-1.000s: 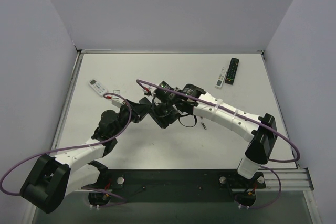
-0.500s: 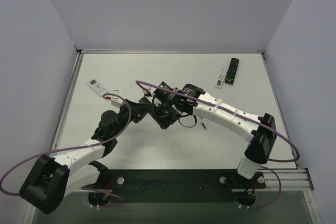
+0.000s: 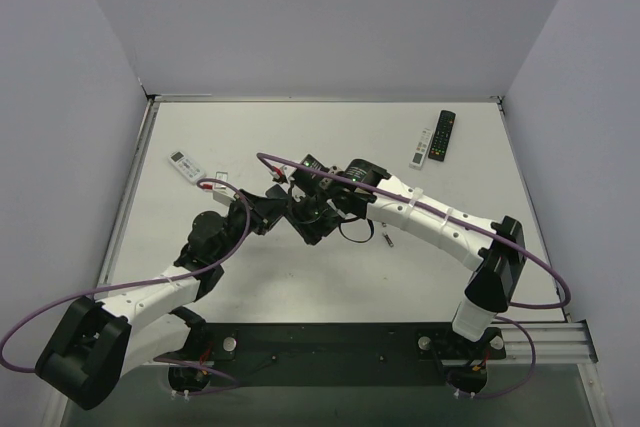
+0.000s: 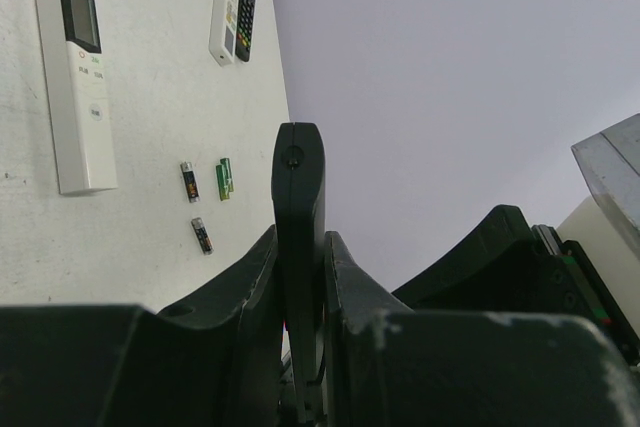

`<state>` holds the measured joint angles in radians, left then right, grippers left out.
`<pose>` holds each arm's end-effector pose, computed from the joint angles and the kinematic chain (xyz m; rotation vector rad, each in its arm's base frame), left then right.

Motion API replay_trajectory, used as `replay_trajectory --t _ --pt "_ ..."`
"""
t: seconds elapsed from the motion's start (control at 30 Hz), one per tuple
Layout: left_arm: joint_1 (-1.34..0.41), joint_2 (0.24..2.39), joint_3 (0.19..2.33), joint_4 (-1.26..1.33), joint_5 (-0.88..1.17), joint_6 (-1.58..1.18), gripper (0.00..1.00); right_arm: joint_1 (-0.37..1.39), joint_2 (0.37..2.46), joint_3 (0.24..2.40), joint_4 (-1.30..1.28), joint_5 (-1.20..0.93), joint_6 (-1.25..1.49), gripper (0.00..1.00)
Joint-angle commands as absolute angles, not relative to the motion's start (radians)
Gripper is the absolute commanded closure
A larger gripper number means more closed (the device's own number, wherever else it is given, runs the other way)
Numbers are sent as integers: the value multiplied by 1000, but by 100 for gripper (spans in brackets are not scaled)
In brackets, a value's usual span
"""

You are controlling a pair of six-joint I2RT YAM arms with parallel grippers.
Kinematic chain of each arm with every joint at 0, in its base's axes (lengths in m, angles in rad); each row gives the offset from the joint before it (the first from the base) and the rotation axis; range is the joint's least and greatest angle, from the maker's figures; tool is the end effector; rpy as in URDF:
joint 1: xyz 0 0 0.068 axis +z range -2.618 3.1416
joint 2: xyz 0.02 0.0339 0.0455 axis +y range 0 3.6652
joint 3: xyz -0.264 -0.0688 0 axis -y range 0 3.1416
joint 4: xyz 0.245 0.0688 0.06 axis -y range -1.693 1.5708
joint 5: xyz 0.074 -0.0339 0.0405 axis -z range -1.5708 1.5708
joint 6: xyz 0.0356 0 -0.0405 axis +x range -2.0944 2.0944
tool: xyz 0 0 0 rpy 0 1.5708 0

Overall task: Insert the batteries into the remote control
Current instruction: Load the battery cover into the remote control.

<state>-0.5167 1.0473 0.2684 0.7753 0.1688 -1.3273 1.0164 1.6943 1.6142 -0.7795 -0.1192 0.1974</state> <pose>0.1828 -0.1107 0.2123 -0.5718 1.7184 -1.5251 0.1927 0.3193 0.3329 -1.0642 2.3104 0.6633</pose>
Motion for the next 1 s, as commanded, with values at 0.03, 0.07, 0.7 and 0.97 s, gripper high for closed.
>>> replay_trajectory --t 0.03,0.07,0.7,0.97 --pt "-525 1019 304 870 176 -1342 100 1026 1712 1647 -827 -112 190 86" --pt "-525 1019 304 870 175 -1342 100 1026 1712 1649 -828 -112 190 86" --pt "-532 1019 288 896 161 -1391 100 1028 1710 1661 -838 -109 189 78" --pt "-534 1023 276 910 155 -1413 100 1028 1704 1663 -845 -107 189 72"
